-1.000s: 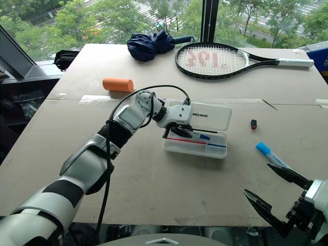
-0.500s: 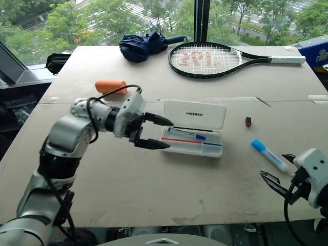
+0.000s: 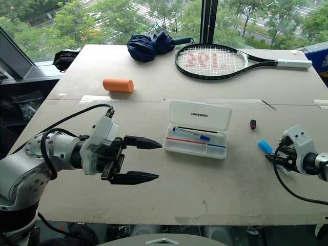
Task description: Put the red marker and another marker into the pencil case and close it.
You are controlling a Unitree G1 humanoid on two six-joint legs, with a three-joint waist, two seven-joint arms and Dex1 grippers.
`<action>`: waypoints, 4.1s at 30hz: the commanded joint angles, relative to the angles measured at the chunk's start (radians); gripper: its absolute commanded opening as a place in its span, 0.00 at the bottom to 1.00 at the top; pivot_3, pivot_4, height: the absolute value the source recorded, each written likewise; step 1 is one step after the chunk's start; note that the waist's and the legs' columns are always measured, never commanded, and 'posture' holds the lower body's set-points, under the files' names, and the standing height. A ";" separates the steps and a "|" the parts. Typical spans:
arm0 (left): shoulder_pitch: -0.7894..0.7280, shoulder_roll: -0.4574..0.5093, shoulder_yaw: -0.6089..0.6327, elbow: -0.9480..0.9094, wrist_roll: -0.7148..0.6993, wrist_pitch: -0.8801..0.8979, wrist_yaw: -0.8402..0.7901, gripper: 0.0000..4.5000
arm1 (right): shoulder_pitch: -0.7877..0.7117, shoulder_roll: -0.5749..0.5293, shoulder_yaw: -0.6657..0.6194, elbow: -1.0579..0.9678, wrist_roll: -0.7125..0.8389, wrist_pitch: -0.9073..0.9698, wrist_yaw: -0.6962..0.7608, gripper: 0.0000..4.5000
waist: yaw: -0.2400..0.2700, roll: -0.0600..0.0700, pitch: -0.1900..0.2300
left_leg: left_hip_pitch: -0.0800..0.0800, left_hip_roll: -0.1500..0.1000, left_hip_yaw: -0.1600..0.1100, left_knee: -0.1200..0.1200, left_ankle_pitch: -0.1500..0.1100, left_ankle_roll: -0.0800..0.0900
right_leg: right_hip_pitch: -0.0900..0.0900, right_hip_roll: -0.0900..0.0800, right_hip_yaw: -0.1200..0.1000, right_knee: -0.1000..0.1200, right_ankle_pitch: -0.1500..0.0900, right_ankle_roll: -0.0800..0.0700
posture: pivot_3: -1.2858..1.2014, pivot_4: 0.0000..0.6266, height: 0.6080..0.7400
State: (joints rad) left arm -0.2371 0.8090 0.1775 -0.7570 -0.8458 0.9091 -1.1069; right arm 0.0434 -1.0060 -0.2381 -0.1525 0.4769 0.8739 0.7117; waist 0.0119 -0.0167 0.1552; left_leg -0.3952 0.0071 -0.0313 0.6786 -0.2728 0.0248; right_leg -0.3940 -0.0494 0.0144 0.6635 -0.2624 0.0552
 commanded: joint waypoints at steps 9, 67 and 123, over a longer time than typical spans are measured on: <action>0.122 0.172 0.221 -0.238 -0.464 0.037 0.321 0.85 | -0.050 -0.005 -0.031 -0.356 0.160 0.107 0.065 0.13 | -0.027 0.006 0.003 | 0.000 0.001 0.001 0.000 0.000 0.000 | -0.002 0.000 0.002 0.001 0.000 0.000 | 0.52 0.24 0.93; 0.598 0.113 0.245 0.271 0.142 -0.579 -0.248 0.85 | -0.771 0.355 0.521 -0.291 0.015 0.277 0.268 0.86 | -0.023 0.010 0.008 | -0.006 0.000 0.005 -0.009 0.000 -0.001 | -0.014 -0.006 0.000 -0.001 0.000 0.000 | 0.52 0.24 0.93; 0.314 0.174 0.124 -0.015 -0.139 -0.230 0.176 0.85 | -0.475 0.169 0.275 -0.475 0.148 0.265 0.113 0.01 | -0.026 0.013 0.009 | -0.003 0.002 0.005 -0.009 0.000 0.000 | -0.010 0.003 0.002 0.000 0.000 -0.001 | 0.52 0.24 0.93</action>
State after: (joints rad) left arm 0.0716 0.9682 0.2701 -0.7626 -1.0011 0.7088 -0.8951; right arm -0.3976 -0.8156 -0.0152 -0.6136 0.6406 1.2067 0.7824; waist -0.0139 -0.0041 0.1646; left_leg -0.3979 0.0092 -0.0264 0.6698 -0.2728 0.0246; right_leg -0.4042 -0.0470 0.0166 0.6632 -0.2624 0.0547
